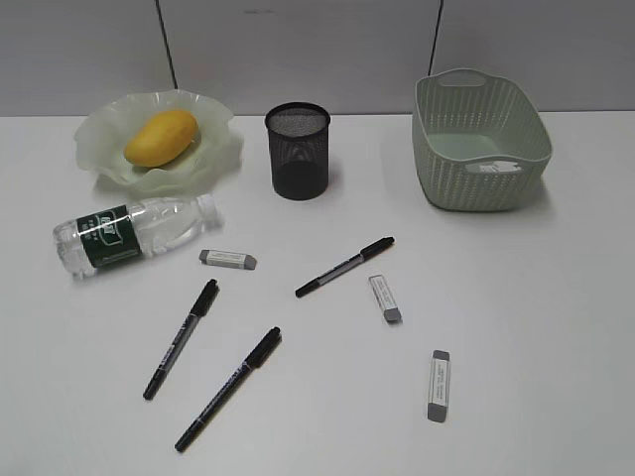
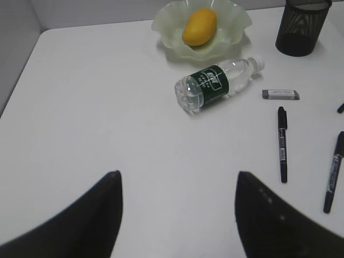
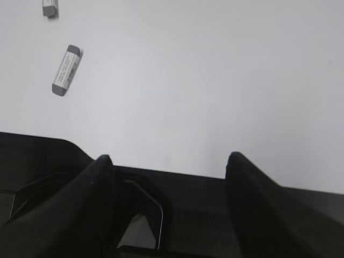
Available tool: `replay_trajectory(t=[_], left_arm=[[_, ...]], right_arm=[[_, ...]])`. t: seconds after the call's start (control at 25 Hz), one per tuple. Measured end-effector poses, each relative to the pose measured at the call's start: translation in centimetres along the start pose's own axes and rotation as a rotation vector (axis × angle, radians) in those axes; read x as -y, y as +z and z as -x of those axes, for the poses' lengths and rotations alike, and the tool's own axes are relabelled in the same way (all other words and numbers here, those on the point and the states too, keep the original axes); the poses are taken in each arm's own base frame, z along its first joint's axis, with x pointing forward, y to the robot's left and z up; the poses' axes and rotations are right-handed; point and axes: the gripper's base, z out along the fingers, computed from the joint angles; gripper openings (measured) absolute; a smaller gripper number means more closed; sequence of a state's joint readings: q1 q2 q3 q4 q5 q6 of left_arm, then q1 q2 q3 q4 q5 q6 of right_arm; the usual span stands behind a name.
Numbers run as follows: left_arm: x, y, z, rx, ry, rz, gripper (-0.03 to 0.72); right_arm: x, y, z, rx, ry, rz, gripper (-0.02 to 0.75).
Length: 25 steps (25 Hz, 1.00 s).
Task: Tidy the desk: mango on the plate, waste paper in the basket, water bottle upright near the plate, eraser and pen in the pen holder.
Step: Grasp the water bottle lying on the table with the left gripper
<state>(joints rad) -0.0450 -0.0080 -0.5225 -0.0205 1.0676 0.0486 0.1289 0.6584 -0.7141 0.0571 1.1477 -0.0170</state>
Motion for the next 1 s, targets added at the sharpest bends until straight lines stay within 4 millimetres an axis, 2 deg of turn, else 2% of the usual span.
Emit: replay_trajectory(t=[0.24,0.52,0.6,1.0], left_arm=[[0.0,0.0,0.0,0.000,0.000,0.000,0.498],[0.0,0.0,0.0,0.000,0.000,0.000,0.498],[0.0,0.0,0.0,0.000,0.000,0.000,0.498],[0.0,0.0,0.0,0.000,0.000,0.000,0.498]], right_arm=[[-0.1,-2.3,-4.8,0.264,-0.062,-0.005,0.510],[-0.1,-3.4,-9.6,0.504,-0.084,-0.012,0.510],[-0.1,-3.2,-10.0,0.532,-0.084,-0.013,0.510],[-0.1,-3.0,-10.0,0.551,-0.069,-0.010,0.510]])
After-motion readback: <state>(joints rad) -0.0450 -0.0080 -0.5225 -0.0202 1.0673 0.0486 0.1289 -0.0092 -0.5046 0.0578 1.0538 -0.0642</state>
